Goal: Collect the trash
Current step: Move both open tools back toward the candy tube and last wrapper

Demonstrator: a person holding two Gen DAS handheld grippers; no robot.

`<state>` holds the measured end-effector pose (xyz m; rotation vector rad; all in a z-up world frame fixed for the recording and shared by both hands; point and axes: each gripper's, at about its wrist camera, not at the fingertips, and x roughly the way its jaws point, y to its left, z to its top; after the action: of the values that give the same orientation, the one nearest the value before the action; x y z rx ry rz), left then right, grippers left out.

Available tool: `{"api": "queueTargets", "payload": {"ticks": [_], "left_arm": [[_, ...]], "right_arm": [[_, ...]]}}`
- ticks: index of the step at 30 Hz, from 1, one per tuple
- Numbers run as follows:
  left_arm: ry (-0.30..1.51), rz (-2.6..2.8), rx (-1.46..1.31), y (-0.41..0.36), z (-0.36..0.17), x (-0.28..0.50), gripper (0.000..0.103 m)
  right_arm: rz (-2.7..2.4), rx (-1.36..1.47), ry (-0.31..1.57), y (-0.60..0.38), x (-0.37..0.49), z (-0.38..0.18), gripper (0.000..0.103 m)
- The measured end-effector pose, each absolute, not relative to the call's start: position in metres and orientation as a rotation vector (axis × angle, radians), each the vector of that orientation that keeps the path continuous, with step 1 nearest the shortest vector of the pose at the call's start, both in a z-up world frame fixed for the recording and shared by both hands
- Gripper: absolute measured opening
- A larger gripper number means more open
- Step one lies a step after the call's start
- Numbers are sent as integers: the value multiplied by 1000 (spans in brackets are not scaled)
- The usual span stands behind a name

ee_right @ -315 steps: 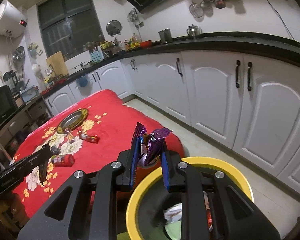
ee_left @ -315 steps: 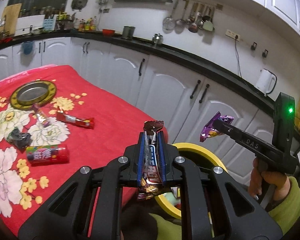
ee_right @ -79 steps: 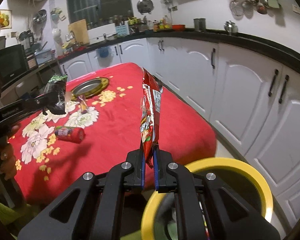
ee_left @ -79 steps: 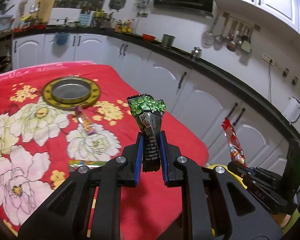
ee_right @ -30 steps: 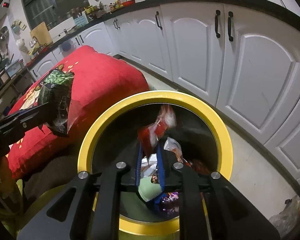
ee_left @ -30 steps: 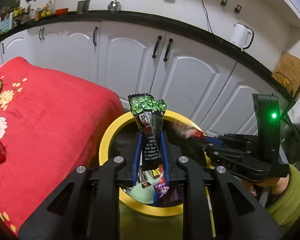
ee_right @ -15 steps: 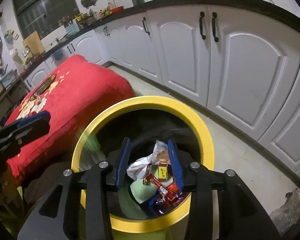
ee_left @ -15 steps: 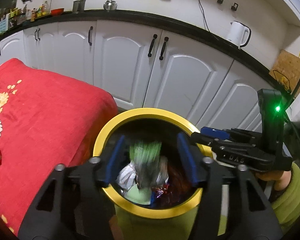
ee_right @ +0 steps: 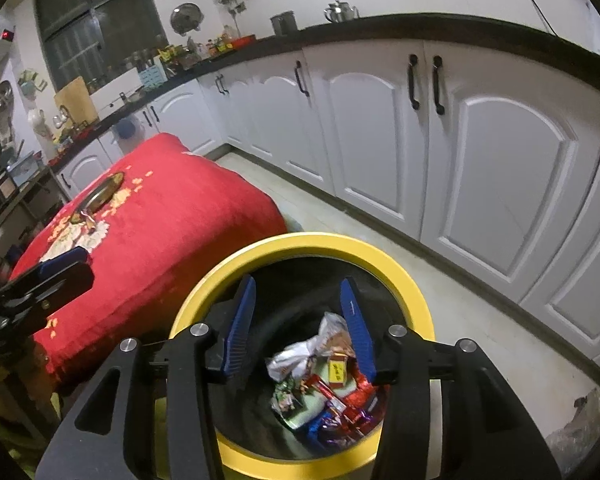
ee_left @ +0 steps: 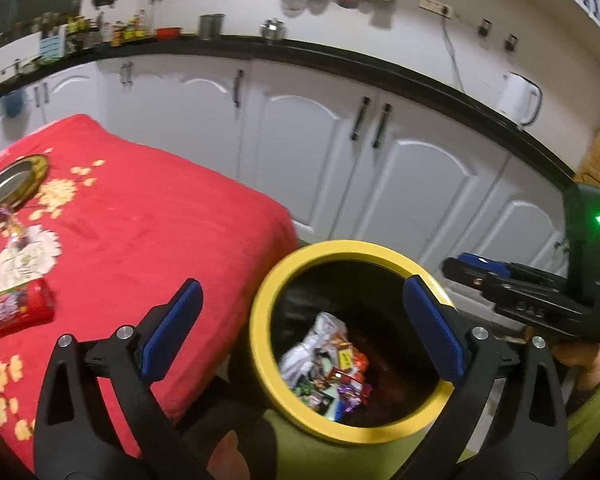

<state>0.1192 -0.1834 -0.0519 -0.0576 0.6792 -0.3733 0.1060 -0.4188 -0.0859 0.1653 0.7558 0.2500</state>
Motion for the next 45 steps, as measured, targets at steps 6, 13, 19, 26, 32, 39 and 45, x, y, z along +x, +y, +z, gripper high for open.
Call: {"api": "queueTargets", "payload": {"ticks": [6,13,19,26,32,39,45], "left_arm": [[661,-274,-96,-152,-44,122,92],[622,-184,-153,-116,-33,121,92],[602,-103,-207,-84,-27,119,92],[594,-27,-256,-53,-26,117,92],[616,84,-297,-24,-35,113,92],[680,185,-483,19,-59,105,92],[732,174,-634,37,-79,111,82]], "right_arm": [[311,141,725,-395,109,-70,45],[401,102,689,-358,115,-53,48],[473,72,664,-325,122,-40,51],[539,58,644,-292,132,-27,55],[586,48,635,-268,144,-20,55],[660,15,646,-225,176,-18,55],[721,-31,689,-180,210,-25,55]]}}
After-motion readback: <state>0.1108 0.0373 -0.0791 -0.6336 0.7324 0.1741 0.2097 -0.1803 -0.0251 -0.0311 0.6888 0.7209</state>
